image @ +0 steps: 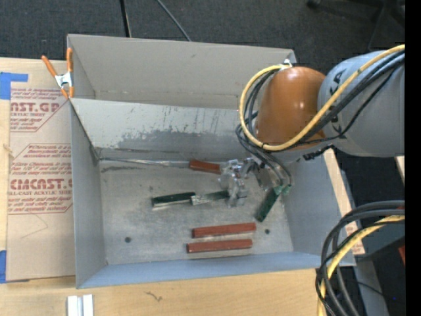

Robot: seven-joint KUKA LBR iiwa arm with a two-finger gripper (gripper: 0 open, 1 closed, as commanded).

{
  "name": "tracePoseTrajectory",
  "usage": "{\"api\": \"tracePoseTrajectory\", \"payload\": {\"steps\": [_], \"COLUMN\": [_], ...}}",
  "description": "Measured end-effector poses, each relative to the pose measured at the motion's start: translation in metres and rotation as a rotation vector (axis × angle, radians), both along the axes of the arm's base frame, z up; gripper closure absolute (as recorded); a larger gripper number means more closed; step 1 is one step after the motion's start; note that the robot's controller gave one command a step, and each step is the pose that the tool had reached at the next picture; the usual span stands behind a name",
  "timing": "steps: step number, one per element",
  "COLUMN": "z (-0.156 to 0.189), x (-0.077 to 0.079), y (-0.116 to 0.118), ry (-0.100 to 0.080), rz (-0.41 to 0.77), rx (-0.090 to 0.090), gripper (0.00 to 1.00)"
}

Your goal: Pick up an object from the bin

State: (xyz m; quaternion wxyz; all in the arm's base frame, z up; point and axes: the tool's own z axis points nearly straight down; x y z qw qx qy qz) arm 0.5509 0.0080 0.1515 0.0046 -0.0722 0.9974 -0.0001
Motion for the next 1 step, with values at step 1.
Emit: {"api": "tracePoseTrajectory", "payload": {"steps": [1], "z": [0.0974], "x": [0.0051], "y": [0.0194], "ry": [-0.003], "rz": [0.014], "rx": [0.000], "gripper": [1.00]}}
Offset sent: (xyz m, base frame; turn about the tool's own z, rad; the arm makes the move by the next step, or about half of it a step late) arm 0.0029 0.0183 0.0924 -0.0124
